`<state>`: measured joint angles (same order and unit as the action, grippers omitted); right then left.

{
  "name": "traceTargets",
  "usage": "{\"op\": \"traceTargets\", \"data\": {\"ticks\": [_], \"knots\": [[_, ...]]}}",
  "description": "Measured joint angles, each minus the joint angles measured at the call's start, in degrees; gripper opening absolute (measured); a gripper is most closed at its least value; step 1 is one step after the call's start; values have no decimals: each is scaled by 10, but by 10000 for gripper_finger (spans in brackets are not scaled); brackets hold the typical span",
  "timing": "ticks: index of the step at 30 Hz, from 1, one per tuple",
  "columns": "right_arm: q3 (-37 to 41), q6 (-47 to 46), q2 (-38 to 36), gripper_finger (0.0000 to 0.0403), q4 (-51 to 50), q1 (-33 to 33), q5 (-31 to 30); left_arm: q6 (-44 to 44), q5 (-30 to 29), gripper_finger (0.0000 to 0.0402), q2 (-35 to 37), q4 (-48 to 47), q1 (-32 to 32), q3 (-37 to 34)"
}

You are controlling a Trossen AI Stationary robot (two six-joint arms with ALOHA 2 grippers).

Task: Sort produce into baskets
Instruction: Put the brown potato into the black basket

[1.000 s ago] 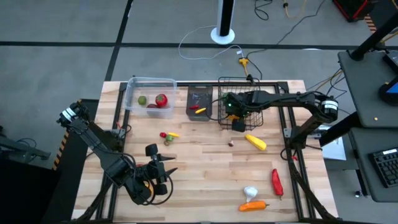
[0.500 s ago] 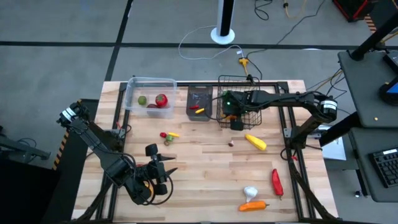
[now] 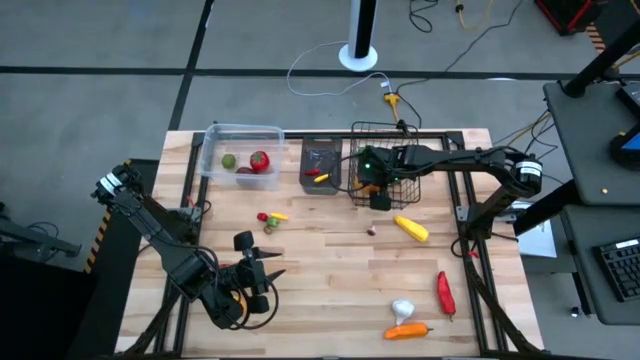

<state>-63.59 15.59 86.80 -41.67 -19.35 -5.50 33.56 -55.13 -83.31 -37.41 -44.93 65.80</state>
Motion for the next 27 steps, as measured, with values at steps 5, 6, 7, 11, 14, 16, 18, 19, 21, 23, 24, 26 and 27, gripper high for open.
{"op": "traceTargets", "data": {"ticks": [5, 6, 7, 11, 14, 16, 18, 19, 21, 23, 24, 26, 27], "knots": [[0, -1, 0, 296, 0, -1, 0, 0, 0, 167, 0, 0, 0, 0], [0, -2, 0, 297, 0, -1, 0, 0, 0, 167, 0, 0, 0, 0], [0, -4, 0, 299, 0, -1, 0, 0, 0, 167, 0, 0, 0, 0], [0, -9, 0, 307, 0, -1, 0, 0, 0, 167, 0, 0, 0, 0], [0, -12, 0, 311, 0, -1, 0, 0, 0, 167, 0, 0, 0, 0], [0, -15, 0, 313, 0, -1, 0, 0, 0, 167, 0, 0, 0, 0], [0, -16, 0, 313, 0, -1, 0, 0, 0, 167, 0, 0, 0, 0], [0, -17, 0, 313, -1, -1, 0, 0, 0, 167, 0, 0, 0, 0], [-2, -21, 0, 313, -3, -1, -3, 0, 0, 167, 0, 0, 0, 0], [-6, -24, 0, 316, -4, -1, -5, 0, 0, 167, 0, 0, 0, 0], [-9, -26, 0, 318, -4, -1, -5, 0, 0, 167, 0, 0, 0, 0], [-16, -27, 0, 323, -9, -1, -5, 0, 0, 167, 0, 0, 0, 0], [-18, -27, 0, 325, -13, -2, -5, 0, 0, 167, 0, 0, 0, 0]]}}
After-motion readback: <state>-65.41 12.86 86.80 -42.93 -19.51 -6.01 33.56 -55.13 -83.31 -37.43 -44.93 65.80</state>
